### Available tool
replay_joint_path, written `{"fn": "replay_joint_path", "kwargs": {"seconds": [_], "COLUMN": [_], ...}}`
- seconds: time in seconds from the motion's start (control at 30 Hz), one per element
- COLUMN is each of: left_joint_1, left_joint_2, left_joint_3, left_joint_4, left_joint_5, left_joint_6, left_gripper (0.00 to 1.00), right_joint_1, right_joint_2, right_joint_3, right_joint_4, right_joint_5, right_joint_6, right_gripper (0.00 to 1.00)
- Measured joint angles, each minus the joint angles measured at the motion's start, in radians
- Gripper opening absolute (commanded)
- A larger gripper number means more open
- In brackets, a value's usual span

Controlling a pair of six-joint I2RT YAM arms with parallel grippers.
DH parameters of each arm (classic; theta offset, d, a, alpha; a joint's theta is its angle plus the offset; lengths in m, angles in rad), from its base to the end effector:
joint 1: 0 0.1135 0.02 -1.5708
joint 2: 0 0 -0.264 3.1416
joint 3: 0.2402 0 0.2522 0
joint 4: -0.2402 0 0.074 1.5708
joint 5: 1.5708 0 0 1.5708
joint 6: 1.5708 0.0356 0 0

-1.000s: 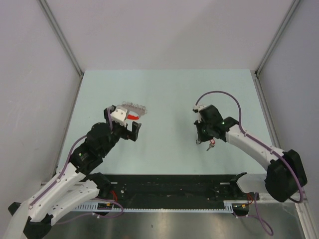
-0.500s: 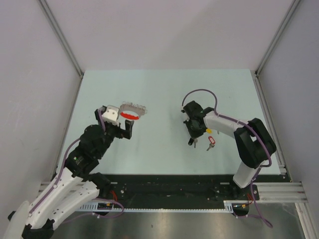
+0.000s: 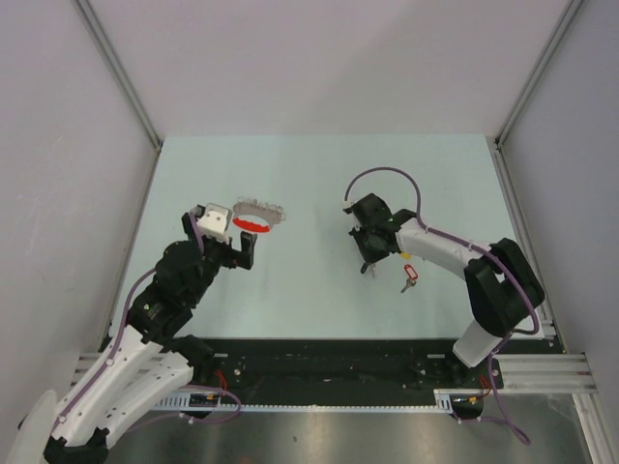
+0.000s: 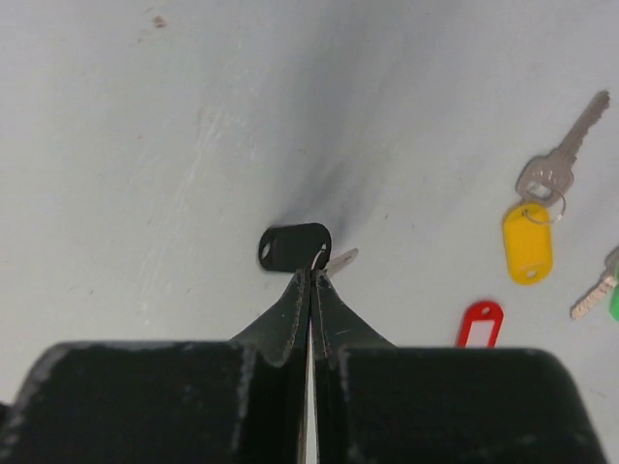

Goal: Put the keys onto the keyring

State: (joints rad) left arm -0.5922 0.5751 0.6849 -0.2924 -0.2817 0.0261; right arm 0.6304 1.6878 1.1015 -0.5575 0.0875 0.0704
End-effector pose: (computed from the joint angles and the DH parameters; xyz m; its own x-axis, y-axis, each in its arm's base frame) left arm 0.1232 -0.0709 0.3239 -0.1425 0.1261 -0.9817 0.3132 0.9466 0.0761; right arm 0.2712 0.1940 0.1905 -0.7727 -0.4771 -0.4187 -0.5049 0.8617 -0.0502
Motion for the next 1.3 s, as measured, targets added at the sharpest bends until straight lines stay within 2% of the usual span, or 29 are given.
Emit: {"fn": "replay_joint_path", "kwargs": {"seconds": [0.33, 0.63, 0.83, 1.07, 1.3], "left_joint_1": [0.007, 0.010, 0.013, 0.014, 0.017], "left_joint_2": [-0.027, -0.033, -0.031, -0.030, -0.021], "left_joint_3": [-0.003, -0.006, -0.010, -0.013, -0.016], "left_joint_4": [0.000, 0.006, 0.006, 0.006, 0.005], "left_joint_5": [0.001, 0.001, 0.005, 0.005, 0.004], "left_joint_6": [0.000, 0.000, 0.000, 0.001, 0.001], "left_gripper": [1.00, 1.00, 1.00, 1.00, 1.00], "right_joint_1": [0.022, 0.069, 0.080, 0.059, 0.050], "right_joint_2": [-0.322, -0.405, -0.352, -0.159, -0.077], "right_joint_3": [-0.106, -0.197, -0.205, -0.195, -0.172], "right_joint_4": [-0.120, -0.242, -0.224, -0.071, 0.093], "right_joint_5": [-0.014, -0.043, -0.035, -0.027, -0.001], "right_joint_6": [0.115, 0.288, 0.315, 0.277, 0.194], "right_gripper": [0.00, 0.00, 0.00, 0.00, 0.00]}}
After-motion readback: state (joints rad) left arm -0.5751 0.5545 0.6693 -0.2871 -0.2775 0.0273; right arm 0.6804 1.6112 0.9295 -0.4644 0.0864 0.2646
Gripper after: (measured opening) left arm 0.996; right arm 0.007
